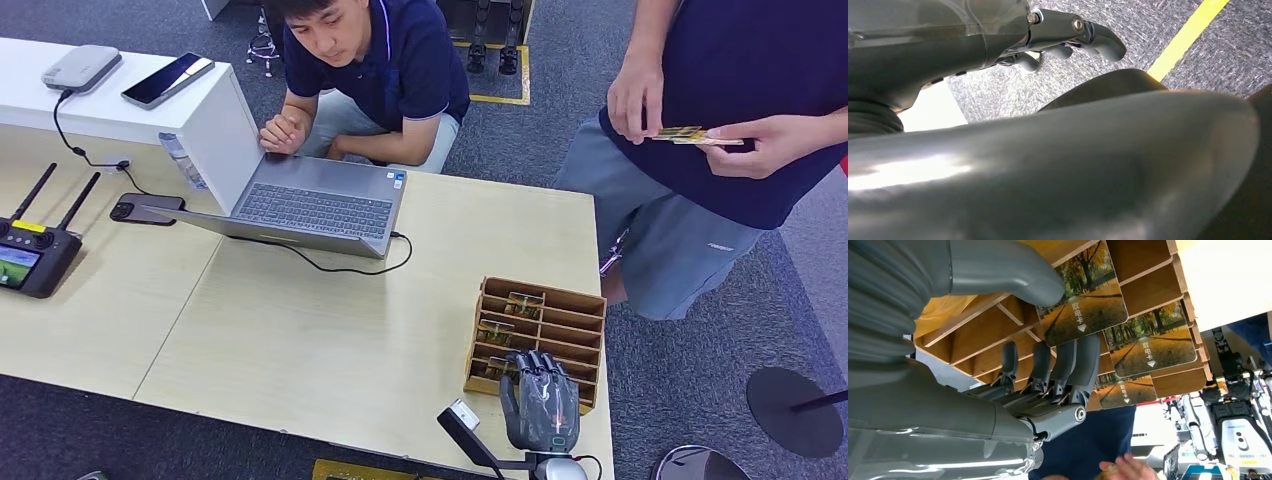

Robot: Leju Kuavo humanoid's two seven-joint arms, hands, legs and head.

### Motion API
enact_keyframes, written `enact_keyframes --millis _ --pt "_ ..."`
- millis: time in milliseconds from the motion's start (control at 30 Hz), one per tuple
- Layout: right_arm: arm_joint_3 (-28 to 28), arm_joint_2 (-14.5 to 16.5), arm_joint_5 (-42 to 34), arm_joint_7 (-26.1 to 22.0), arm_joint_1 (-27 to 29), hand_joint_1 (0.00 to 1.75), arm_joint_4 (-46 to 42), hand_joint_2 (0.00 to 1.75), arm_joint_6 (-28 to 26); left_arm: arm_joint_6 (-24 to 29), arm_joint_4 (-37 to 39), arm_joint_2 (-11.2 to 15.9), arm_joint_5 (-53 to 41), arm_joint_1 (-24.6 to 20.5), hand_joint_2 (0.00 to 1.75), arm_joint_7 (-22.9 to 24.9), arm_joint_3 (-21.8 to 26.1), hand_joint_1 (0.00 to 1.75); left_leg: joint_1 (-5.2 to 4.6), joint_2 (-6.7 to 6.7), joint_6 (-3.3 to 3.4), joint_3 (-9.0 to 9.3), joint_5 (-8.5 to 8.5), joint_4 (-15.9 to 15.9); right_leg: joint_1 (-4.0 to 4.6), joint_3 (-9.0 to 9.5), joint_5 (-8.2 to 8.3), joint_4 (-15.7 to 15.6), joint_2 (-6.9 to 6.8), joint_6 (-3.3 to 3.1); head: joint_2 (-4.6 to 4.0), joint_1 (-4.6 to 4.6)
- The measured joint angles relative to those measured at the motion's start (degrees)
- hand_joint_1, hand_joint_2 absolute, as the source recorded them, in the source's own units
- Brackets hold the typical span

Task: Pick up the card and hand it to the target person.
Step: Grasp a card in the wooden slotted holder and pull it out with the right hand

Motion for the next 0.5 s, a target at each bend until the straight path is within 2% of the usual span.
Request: enact_keyframes --millis 500 --pt "-0.02 -0.01 -0.29 -0.42 -0.39 1.29 0.44 1.75 -0.04 -0.01 0.0 -0.02 0.31 0.0 0.0 0.0 0.0 0.0 0.0 0.0 0.0 0.01 0.0 0.0 0.0 0.0 0.0 0.0 0.0 0.0 0.0 0.0"
